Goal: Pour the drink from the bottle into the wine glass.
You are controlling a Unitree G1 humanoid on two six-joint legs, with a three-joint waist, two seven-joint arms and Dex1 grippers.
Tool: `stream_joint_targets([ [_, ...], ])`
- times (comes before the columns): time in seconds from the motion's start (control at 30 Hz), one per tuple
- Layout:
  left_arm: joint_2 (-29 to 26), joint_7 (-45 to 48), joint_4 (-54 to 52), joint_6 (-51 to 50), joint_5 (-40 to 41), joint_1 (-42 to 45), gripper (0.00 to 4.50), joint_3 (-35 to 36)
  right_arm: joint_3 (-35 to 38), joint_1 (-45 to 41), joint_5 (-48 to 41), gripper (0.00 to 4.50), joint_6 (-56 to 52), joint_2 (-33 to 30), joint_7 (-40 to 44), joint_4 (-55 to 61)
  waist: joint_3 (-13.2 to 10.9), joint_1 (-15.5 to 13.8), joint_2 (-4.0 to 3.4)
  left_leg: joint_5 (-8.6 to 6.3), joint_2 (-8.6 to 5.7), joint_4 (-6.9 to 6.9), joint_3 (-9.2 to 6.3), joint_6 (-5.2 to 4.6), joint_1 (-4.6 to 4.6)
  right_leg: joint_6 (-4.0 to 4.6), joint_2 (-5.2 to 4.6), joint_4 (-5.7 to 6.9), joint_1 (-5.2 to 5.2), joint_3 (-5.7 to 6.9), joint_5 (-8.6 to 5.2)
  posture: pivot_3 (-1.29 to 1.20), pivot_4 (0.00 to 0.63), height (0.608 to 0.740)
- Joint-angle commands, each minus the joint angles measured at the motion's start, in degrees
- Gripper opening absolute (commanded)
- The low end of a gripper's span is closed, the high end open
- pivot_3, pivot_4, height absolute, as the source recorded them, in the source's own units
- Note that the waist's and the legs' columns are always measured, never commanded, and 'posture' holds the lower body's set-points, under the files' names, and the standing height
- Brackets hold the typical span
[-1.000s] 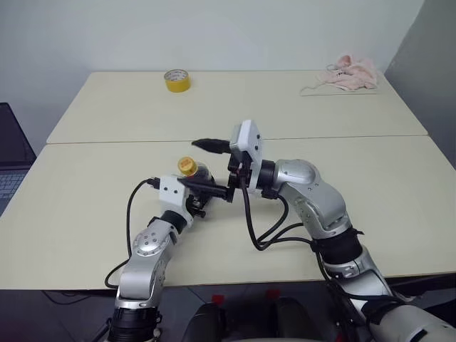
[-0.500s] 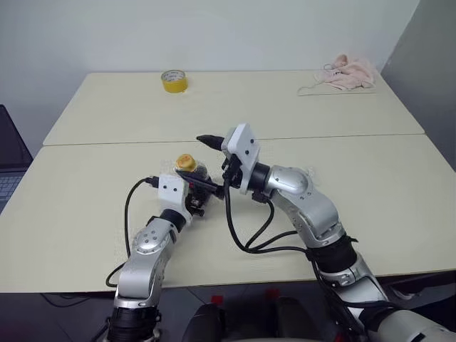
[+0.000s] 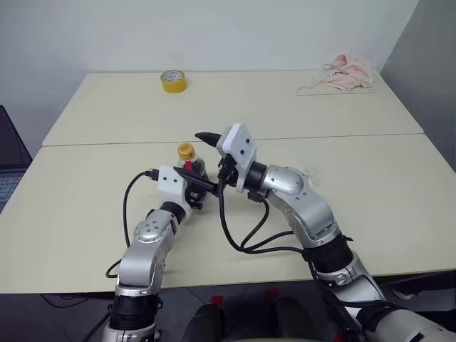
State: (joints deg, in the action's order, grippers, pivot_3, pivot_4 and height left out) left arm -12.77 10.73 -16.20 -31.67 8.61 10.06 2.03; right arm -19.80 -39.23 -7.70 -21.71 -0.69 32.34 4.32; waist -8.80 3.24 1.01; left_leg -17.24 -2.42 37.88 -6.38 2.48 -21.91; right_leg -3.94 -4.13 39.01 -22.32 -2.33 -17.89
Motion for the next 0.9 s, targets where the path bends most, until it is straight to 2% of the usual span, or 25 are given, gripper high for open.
stream_joint_targets([
  [0.03,-0.6,-0.2,-0.4,0.5,-0.5,-0.9,2.21,0.8,0.5,-2.3,1.1,4.45,2.1,1.5,-1.6,-1.5,0.0,0.0,0.0,0.0,0.0,0.0,0.0,0.0,0.0,0.0,0.0,0.0,0.0,0.0,0.0,0.0,0.15,0.74],
  [0.1,-0.6,-0.2,-0.4,0.6,-0.4,-1.0,2.21,1.0,0.7,-2.9,1.4,4.45,2.4,1.7,-1.9,-2.6,0.0,0.0,0.0,0.0,0.0,0.0,0.0,0.0,0.0,0.0,0.0,0.0,0.0,0.0,0.0,0.0,0.15,0.74],
  [0.33,-0.9,0.4,-0.5,1.7,0.1,-1.5,1.34,1.2,2.3,-4.9,1.7,4.5,2.6,1.9,-2.6,-5.4,0.0,0.0,0.0,0.0,0.0,0.0,0.01,0.0,0.0,0.0,0.0,-0.01,0.0,0.0,0.0,0.0,0.15,0.74],
  [0.43,-0.9,0.7,-0.4,2.1,0.2,-1.5,1.12,0.9,2.0,-5.3,1.6,4.5,2.5,1.7,-1.9,-5.8,0.0,0.0,0.0,0.0,0.0,-0.01,0.01,0.0,0.0,0.0,0.0,-0.01,-0.01,0.0,0.0,0.0,0.15,0.74],
  [0.9,-0.7,1.1,-0.7,2.9,0.0,-1.3,0.92,0.5,-0.4,-6.1,3.3,4.5,4.0,0.3,1.9,-6.9,0.0,0.0,0.0,0.0,-0.01,0.0,0.01,0.0,-0.01,0.0,-0.01,-0.01,0.0,0.0,0.0,0.0,0.15,0.74],
])
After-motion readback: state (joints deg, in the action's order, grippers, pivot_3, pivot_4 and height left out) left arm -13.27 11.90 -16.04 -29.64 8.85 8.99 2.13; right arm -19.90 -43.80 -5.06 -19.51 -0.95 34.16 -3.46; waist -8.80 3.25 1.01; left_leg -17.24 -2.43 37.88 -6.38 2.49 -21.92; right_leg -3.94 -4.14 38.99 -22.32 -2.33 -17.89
